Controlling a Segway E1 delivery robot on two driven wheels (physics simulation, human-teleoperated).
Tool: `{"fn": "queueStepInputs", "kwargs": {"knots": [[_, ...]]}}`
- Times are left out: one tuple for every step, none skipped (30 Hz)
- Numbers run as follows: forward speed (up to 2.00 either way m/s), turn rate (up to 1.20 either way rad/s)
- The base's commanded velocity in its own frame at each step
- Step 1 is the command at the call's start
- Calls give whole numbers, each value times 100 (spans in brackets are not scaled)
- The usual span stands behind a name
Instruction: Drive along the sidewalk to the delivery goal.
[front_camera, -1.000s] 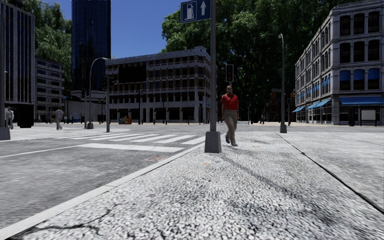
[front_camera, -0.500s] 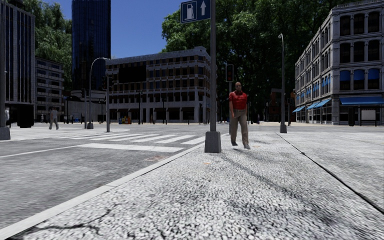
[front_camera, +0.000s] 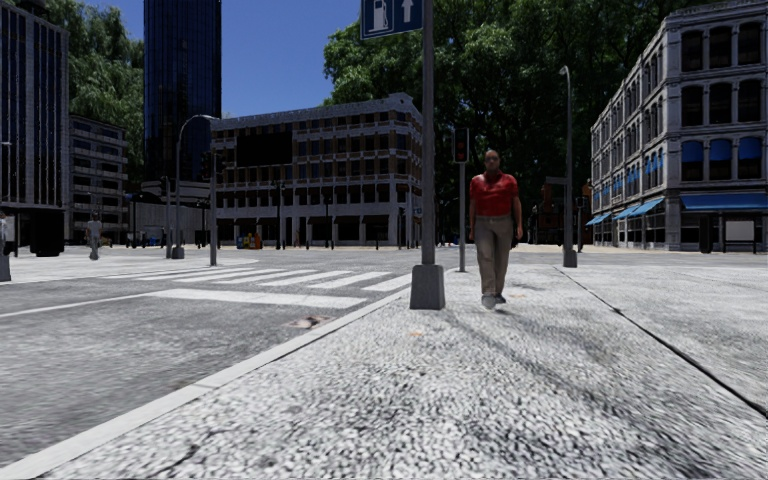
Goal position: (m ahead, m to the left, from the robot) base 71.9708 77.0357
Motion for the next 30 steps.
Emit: {"fn": "queueStepInputs", "kwargs": {"knots": [[62,0],[62,0],[56,0],[43,0],[32,0],[32,0],[24,0],[23,0],[22,0],[27,18],[41,27],[41,27],[58,35],[71,40],[80,41],[80,41],[86,42],[88,42],[89,42],[89,42],[89,42],[90,43],[90,43],[90,44],[90,44],[90,44],[90,44],[90,44],[90,44],[90,44]]}}
